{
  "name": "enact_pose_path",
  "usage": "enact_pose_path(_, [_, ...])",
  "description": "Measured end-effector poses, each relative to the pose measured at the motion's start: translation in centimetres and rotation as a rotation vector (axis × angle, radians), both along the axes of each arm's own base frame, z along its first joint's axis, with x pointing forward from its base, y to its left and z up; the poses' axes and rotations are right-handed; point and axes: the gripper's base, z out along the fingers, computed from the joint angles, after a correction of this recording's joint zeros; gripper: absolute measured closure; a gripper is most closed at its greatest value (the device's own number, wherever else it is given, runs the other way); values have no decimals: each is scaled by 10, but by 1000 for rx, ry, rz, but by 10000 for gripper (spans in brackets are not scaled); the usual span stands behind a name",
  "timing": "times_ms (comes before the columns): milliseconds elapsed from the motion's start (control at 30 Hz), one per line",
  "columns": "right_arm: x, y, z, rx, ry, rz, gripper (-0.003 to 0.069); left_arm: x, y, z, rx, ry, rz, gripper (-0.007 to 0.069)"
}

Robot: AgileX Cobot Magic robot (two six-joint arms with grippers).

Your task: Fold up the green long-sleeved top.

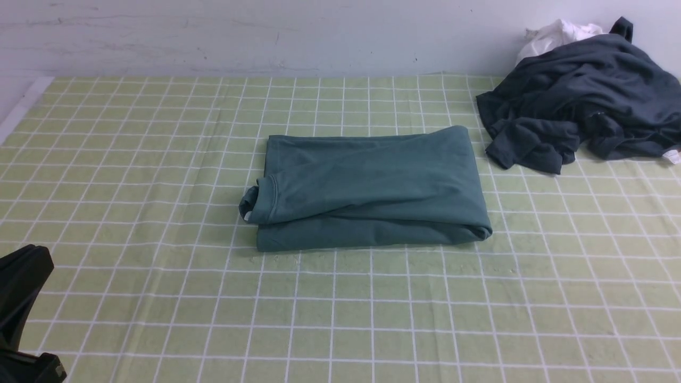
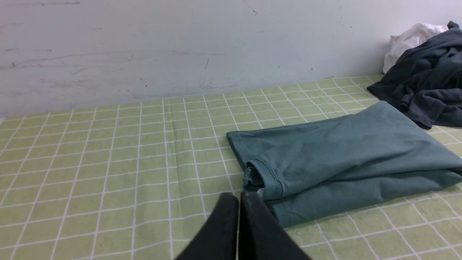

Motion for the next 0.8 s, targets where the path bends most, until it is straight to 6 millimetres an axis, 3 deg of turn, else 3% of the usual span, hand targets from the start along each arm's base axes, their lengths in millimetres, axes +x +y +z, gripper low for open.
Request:
enact_pose_path(200, [-13, -16, -11, -72, 65, -214, 675, 0, 0, 0, -1, 0, 0, 629])
enact_pose_path(333, [-17, -20, -29, -153, 231, -303, 675, 0, 0, 0, -1, 0, 0, 629])
enact_pose_path(567, [-17, -19, -59, -165, 560, -272, 675, 0, 0, 0, -1, -2, 0, 629])
enact_pose_path(800, [-18, -19, -61, -146, 594, -267, 675, 0, 0, 0, -3, -2, 0, 629])
